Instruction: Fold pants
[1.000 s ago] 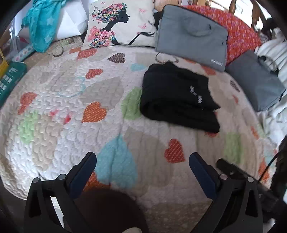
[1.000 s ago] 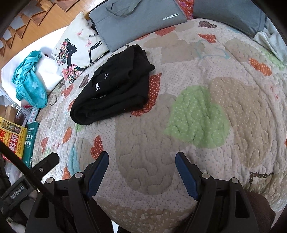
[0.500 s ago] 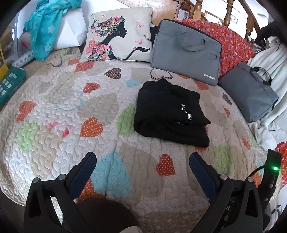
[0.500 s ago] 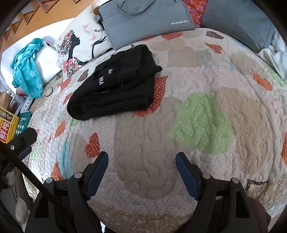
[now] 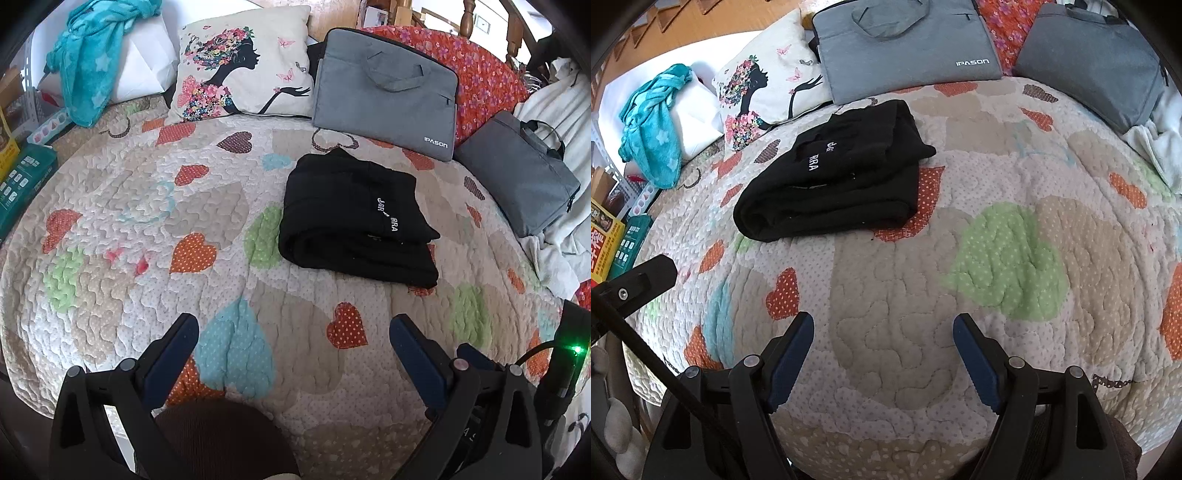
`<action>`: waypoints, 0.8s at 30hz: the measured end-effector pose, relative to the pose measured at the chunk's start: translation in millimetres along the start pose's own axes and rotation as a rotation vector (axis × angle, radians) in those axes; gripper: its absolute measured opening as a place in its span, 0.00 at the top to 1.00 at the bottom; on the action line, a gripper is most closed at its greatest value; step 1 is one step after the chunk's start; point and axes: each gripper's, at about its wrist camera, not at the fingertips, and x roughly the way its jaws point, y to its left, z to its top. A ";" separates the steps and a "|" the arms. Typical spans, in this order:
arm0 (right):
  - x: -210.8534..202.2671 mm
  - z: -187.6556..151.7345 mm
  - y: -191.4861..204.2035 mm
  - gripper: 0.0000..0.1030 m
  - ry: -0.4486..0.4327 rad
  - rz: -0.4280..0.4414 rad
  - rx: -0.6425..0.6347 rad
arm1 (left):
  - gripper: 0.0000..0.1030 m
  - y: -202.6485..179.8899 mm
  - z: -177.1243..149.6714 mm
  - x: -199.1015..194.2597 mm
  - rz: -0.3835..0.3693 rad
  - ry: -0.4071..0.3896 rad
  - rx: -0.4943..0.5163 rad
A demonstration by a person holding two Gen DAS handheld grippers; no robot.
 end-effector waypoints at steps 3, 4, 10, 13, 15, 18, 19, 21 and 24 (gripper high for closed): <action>-1.3 -0.8 1.5 0.20 -0.006 -0.004 -0.008 | 0.00 -1.0 -0.7 -0.3 0.000 0.000 0.000; -1.5 -1.1 1.7 0.20 -0.007 -0.004 -0.010 | 0.00 -1.3 -1.2 -1.1 0.000 -0.001 0.000; -3.5 -2.4 2.0 0.20 -0.014 -0.004 -0.010 | 0.00 -4.6 -4.2 -3.4 -0.002 -0.001 0.007; -4.2 -2.2 1.7 0.20 -0.016 -0.004 -0.009 | 0.00 -4.1 -4.4 -4.5 -0.008 0.003 0.007; -4.1 -2.1 1.9 0.19 -0.017 -0.005 -0.011 | 0.00 -4.1 -4.5 -5.4 -0.008 0.003 0.008; -5.1 -3.2 3.2 0.19 -0.018 -0.009 -0.017 | 0.00 -4.6 -4.6 -5.9 -0.004 0.002 0.010; -5.2 -3.4 3.7 0.19 -0.018 -0.011 -0.021 | 0.00 -5.1 -5.0 -6.2 0.000 0.001 0.016; -5.4 -4.1 4.7 0.18 -0.019 -0.014 -0.028 | 0.00 -6.3 -5.7 -6.6 -0.001 0.006 0.023; -4.9 -4.5 6.2 0.18 -0.018 -0.021 -0.038 | 0.00 -6.7 -6.2 -7.3 -0.009 0.016 0.022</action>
